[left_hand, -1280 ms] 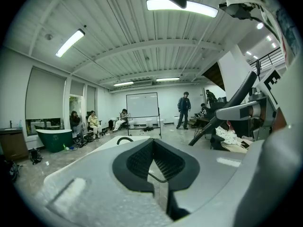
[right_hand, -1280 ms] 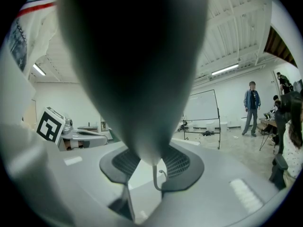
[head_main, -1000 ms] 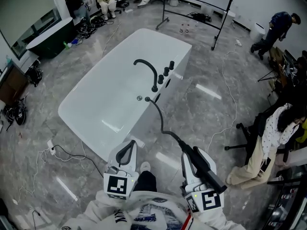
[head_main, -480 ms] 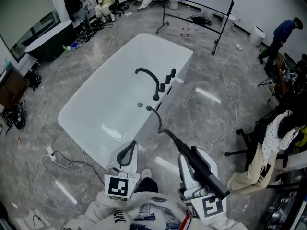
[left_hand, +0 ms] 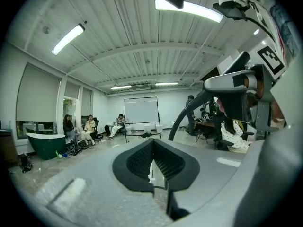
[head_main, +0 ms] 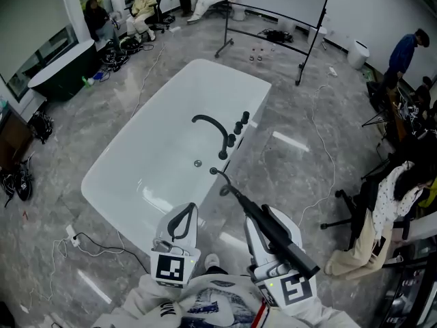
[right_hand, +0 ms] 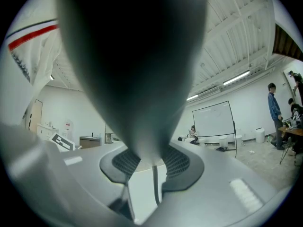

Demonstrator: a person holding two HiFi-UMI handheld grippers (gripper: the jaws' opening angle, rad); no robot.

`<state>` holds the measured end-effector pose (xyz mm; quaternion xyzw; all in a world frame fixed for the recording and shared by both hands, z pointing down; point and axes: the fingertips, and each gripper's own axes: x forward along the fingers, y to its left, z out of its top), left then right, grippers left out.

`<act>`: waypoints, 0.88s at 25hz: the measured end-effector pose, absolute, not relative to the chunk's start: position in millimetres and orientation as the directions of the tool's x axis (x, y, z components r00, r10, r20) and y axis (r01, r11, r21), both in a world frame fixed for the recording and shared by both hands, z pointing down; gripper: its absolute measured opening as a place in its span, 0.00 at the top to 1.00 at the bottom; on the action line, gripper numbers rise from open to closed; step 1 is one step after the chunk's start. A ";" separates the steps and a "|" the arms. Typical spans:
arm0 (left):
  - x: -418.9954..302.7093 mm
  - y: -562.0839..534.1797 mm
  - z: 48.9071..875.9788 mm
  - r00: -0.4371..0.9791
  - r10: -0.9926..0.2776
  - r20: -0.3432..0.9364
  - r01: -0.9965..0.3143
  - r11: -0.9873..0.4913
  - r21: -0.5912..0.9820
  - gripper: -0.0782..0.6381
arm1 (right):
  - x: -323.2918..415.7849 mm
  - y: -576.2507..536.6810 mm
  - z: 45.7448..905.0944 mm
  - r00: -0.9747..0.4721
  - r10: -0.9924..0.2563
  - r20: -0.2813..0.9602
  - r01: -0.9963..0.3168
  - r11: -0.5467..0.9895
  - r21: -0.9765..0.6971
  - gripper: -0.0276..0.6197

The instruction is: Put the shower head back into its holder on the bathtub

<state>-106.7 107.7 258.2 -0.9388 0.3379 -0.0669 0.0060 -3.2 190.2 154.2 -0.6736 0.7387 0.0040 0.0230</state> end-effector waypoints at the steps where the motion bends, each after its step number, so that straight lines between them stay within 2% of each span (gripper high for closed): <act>1: -106.1 105.0 256.1 0.766 -0.632 0.117 -0.630 -0.775 -0.055 0.90 | -4.8 185.3 155.1 -0.090 -0.995 -0.035 -0.996 0.091 -0.026 0.74; 9: -106.5 84.4 243.0 0.771 -0.626 0.118 -0.626 -0.779 -0.040 0.90 | -13.2 148.3 167.6 -0.095 -0.996 -0.002 -0.995 0.095 -0.034 0.74; 22: -80.2 47.0 249.4 0.763 -0.638 0.104 -0.635 -0.770 -0.062 0.90 | 12.0 100.5 184.4 -0.108 -0.994 0.017 -0.993 0.107 -0.046 0.74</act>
